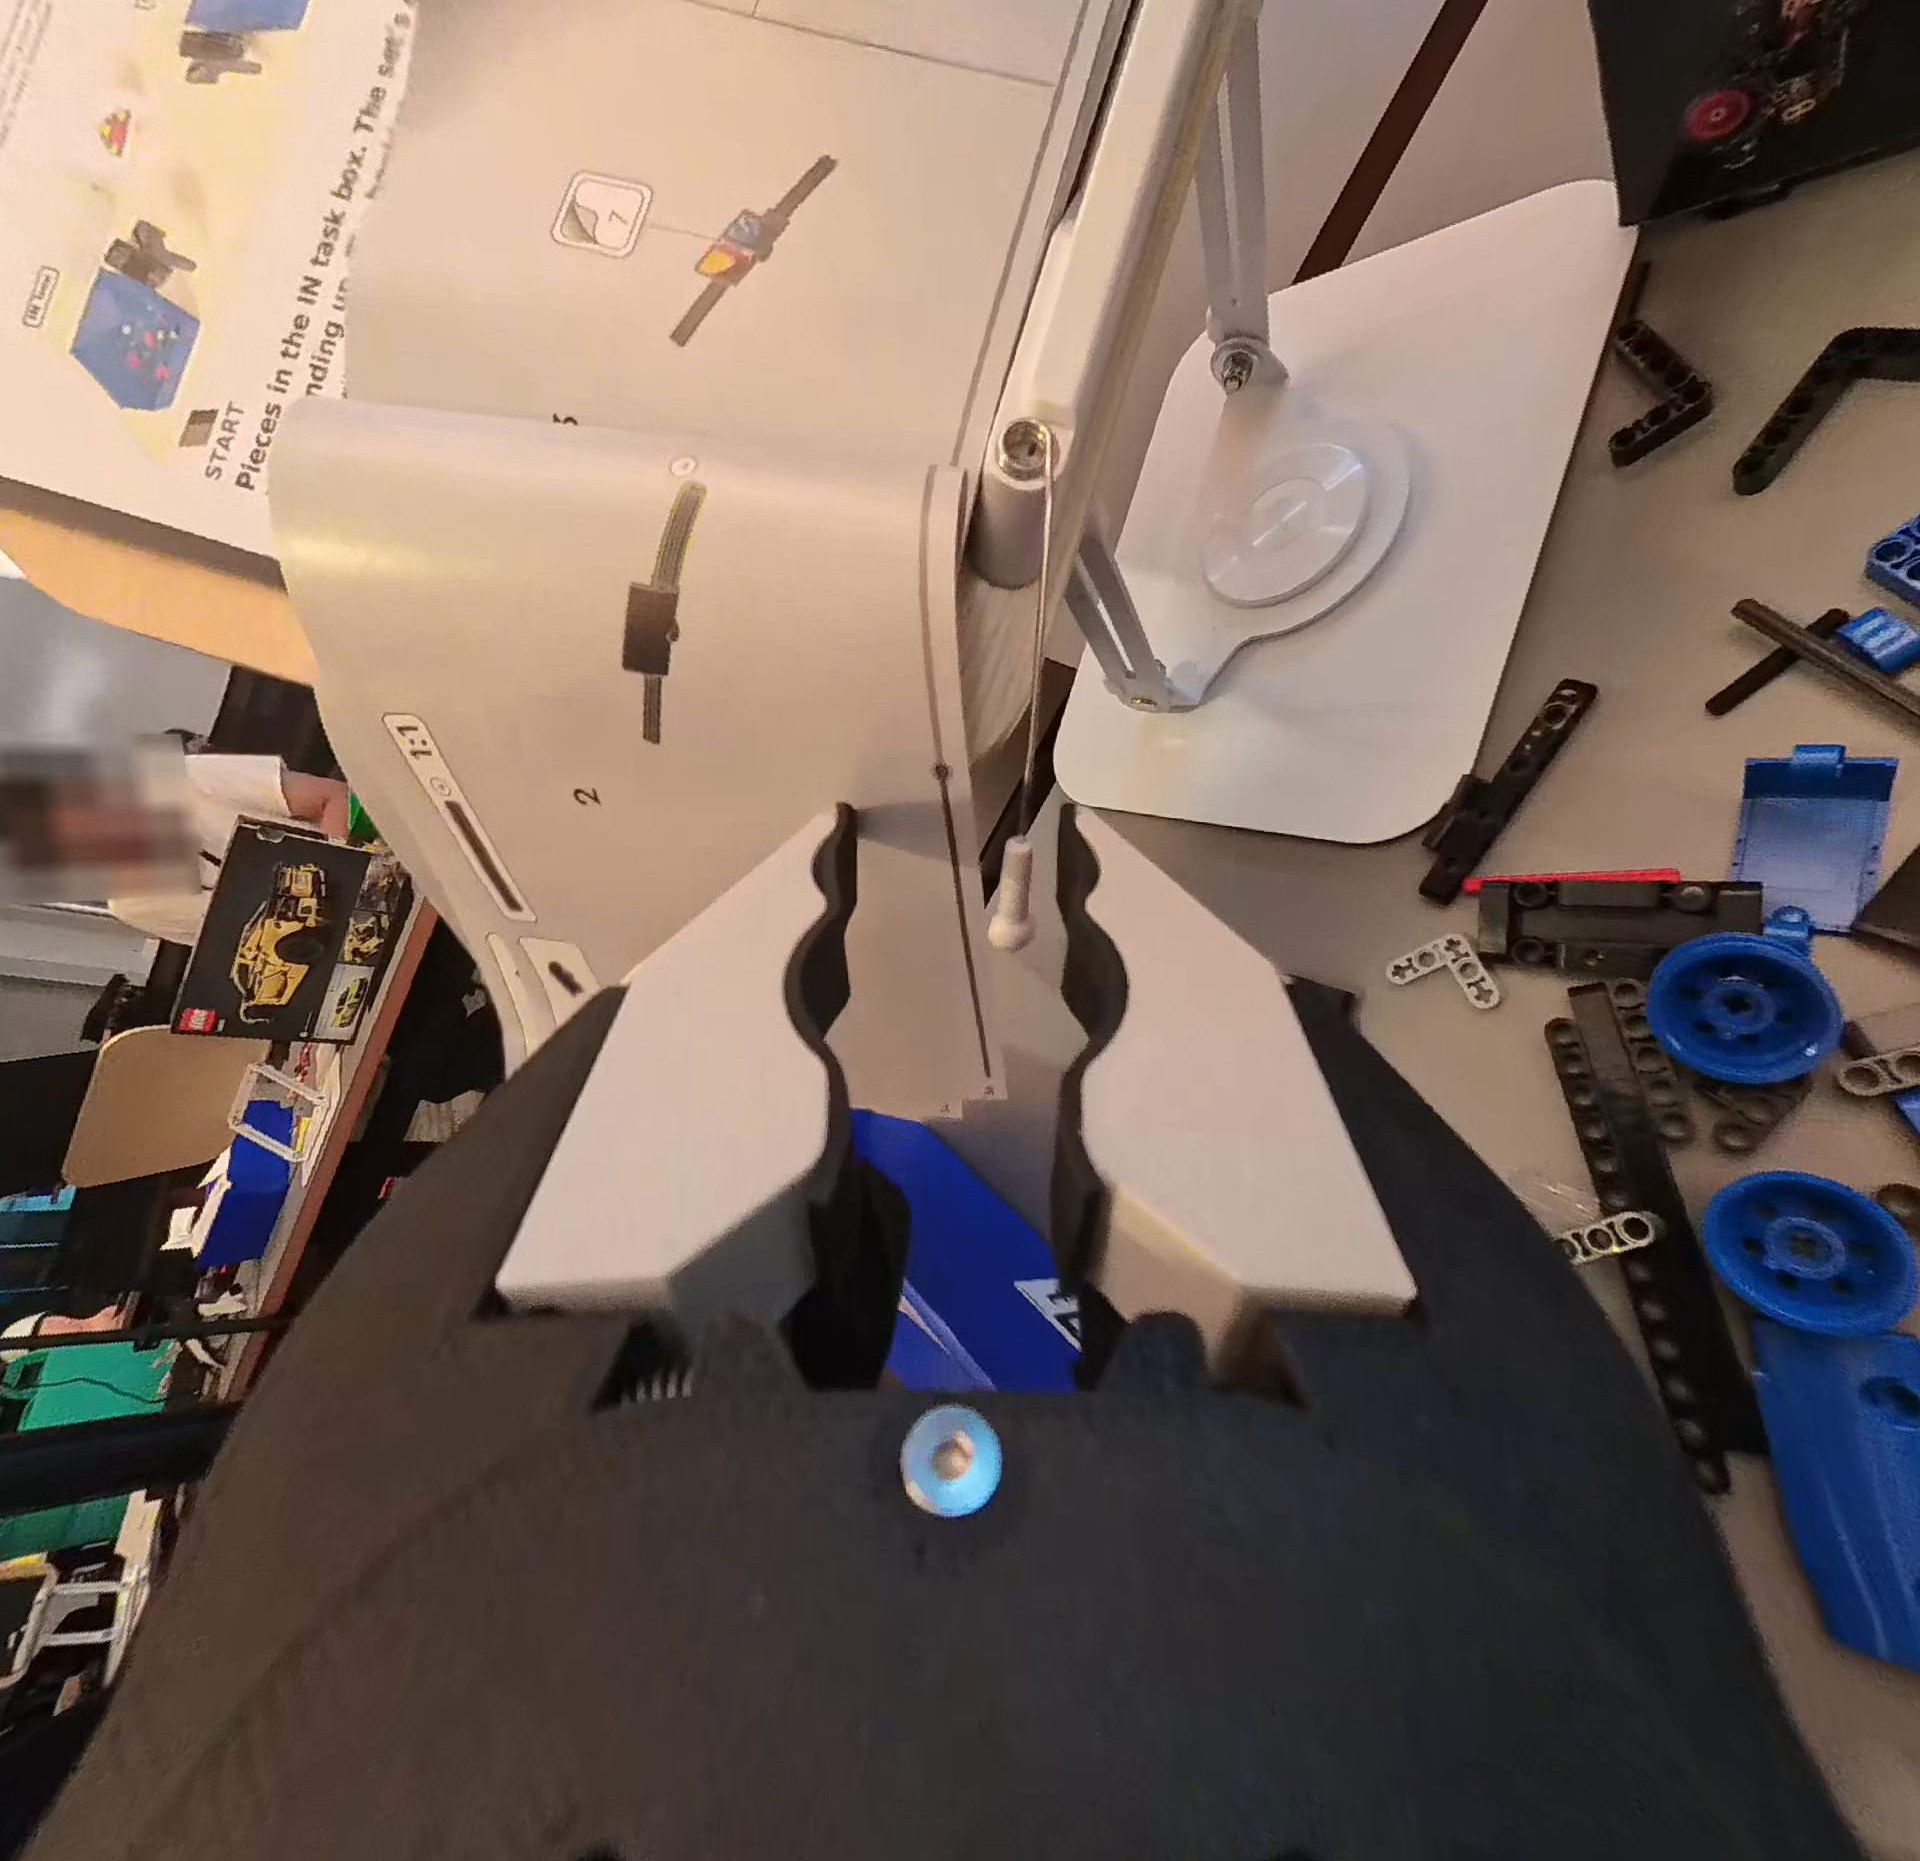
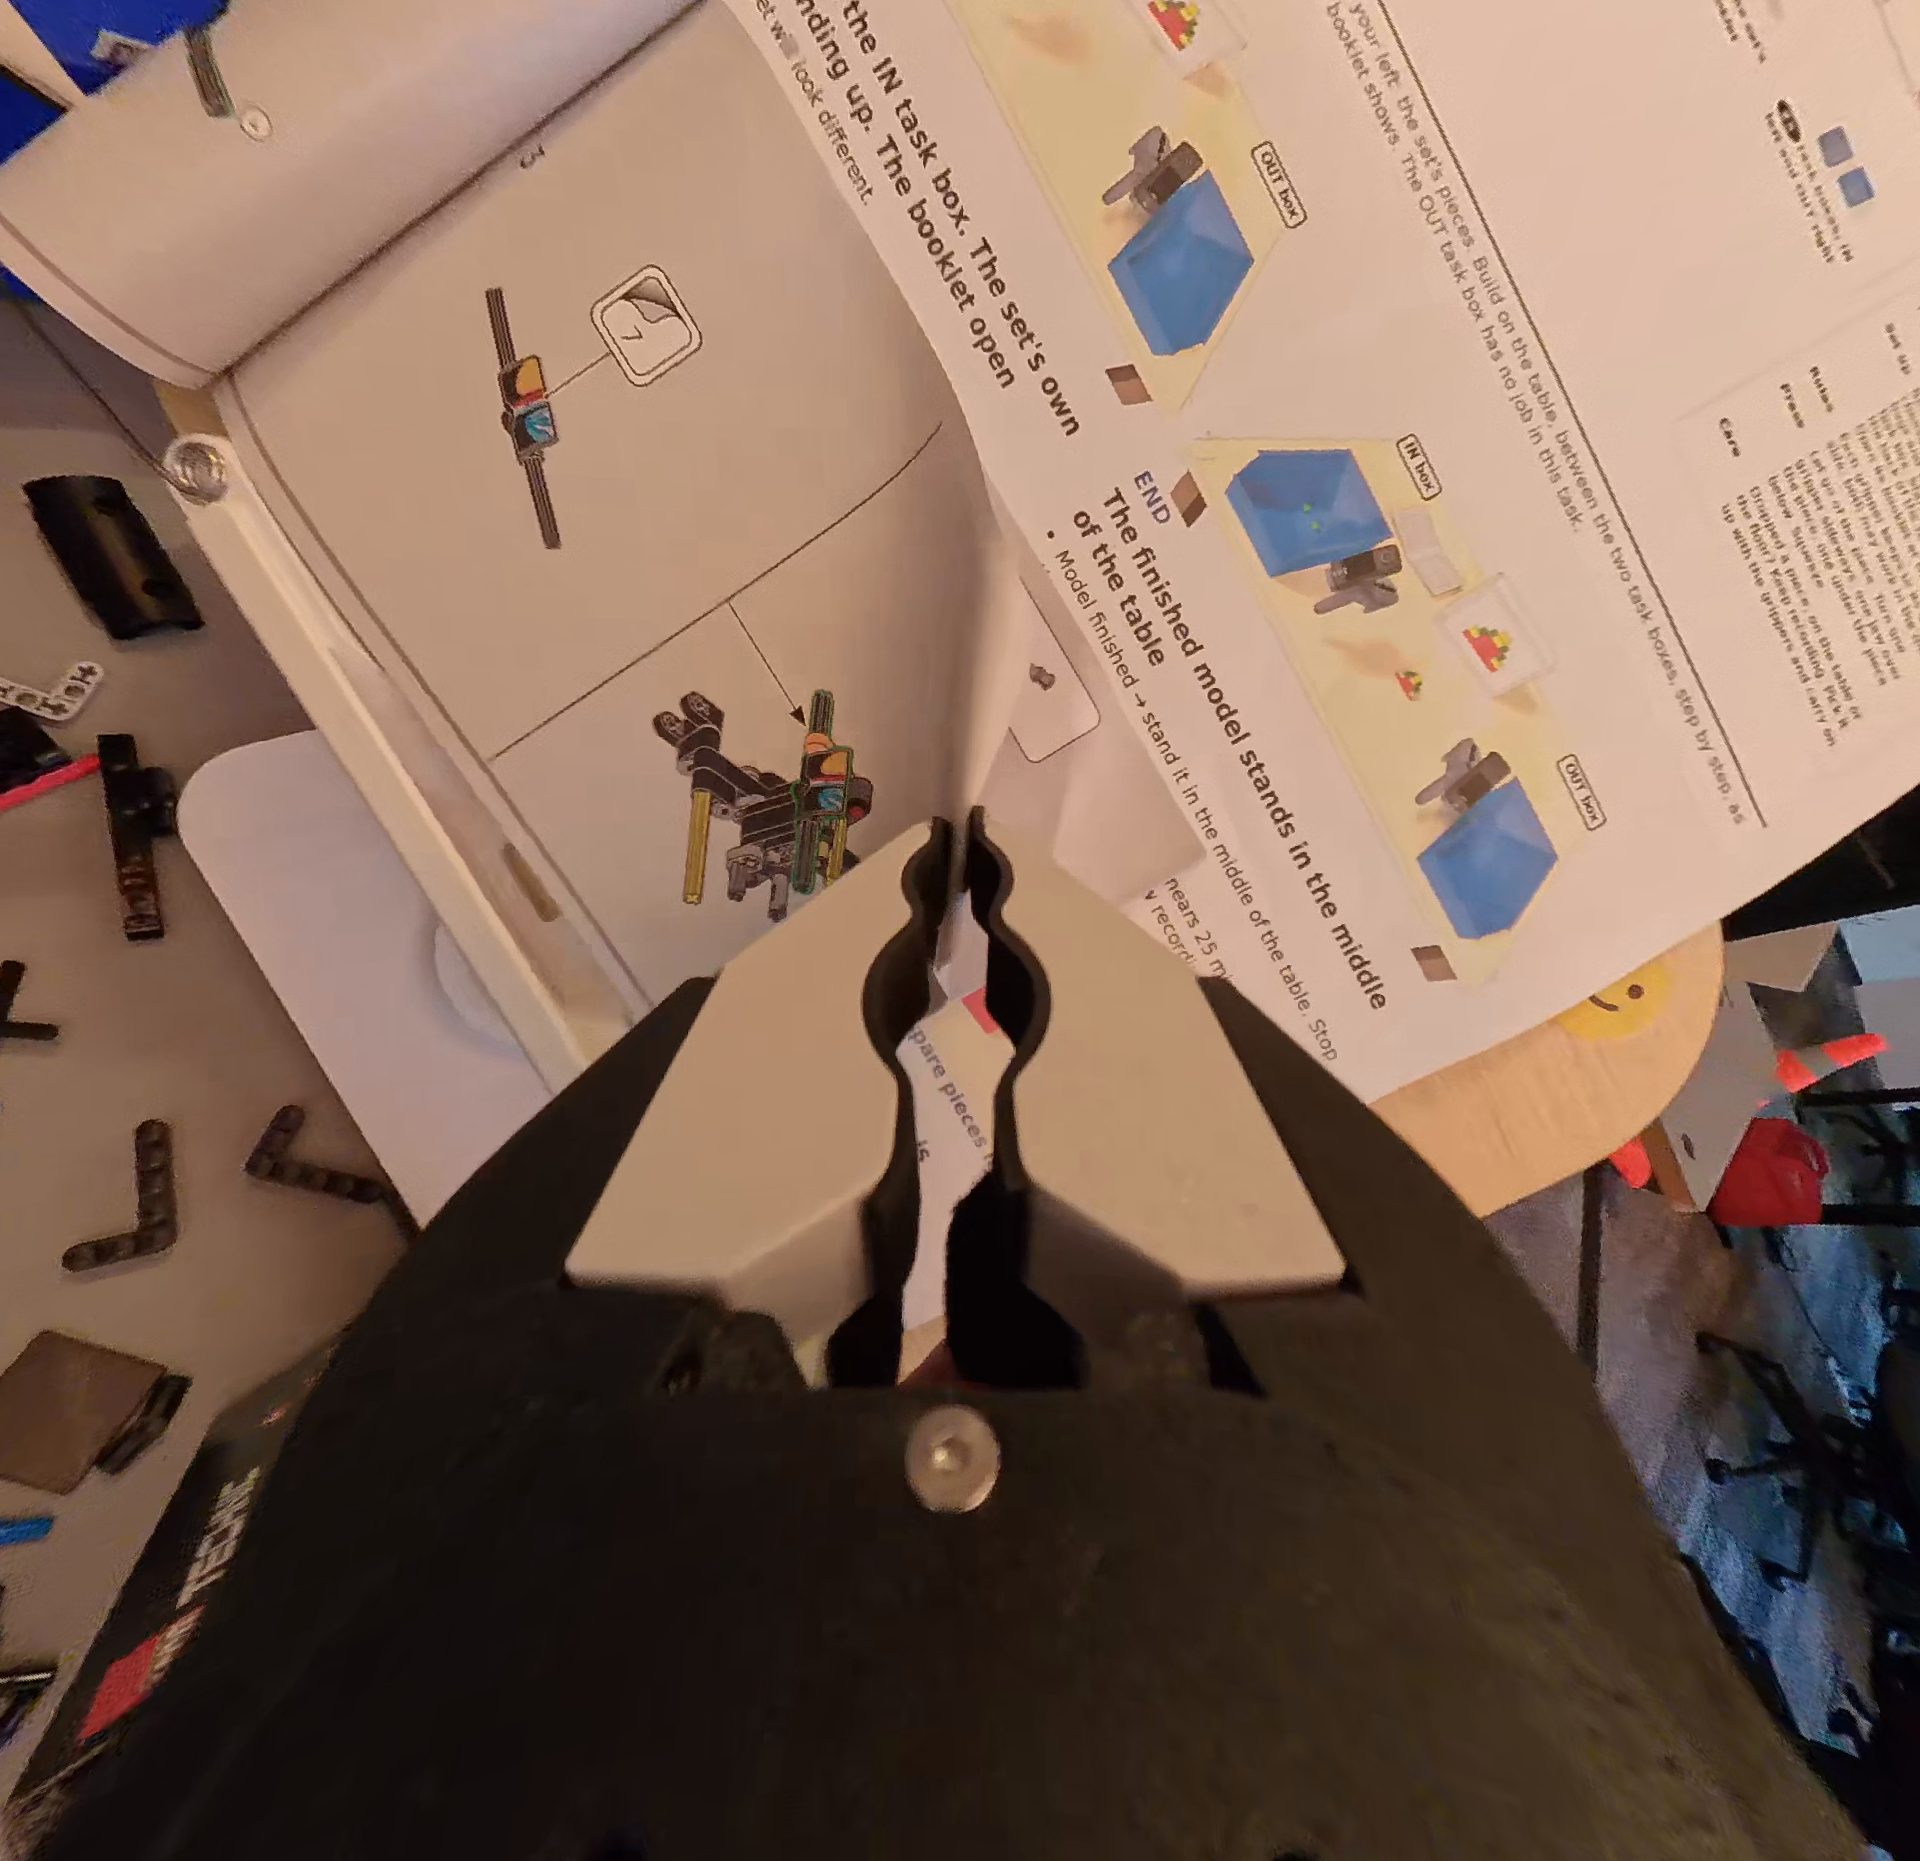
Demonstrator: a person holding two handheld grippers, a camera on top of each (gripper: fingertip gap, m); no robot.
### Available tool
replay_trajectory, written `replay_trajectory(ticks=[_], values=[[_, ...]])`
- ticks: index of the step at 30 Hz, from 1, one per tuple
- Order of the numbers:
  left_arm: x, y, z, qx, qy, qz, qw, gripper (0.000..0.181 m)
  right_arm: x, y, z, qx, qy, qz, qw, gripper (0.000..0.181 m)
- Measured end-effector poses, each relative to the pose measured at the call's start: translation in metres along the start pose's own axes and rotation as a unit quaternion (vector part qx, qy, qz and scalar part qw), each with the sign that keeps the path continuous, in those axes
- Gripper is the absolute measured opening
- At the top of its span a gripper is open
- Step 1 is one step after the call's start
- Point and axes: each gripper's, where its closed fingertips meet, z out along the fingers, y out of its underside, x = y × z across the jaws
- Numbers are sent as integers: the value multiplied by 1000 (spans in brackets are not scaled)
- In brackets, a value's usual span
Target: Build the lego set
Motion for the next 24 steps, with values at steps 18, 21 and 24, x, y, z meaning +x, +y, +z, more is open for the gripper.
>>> replay_trajectory(ticks=[18,21,24], values=[[-5,2,-7,-6,-11,-7,1000,39,-32,-36,-37,43,-109,62,991,0],[-8,4,-8,-5,-12,-11,1000,40,-41,-47,-41,66,-148,88,983,0],[-11,4,-12,3,-13,-17,1000,43,-50,-63,-45,94,-187,117,971,0]])
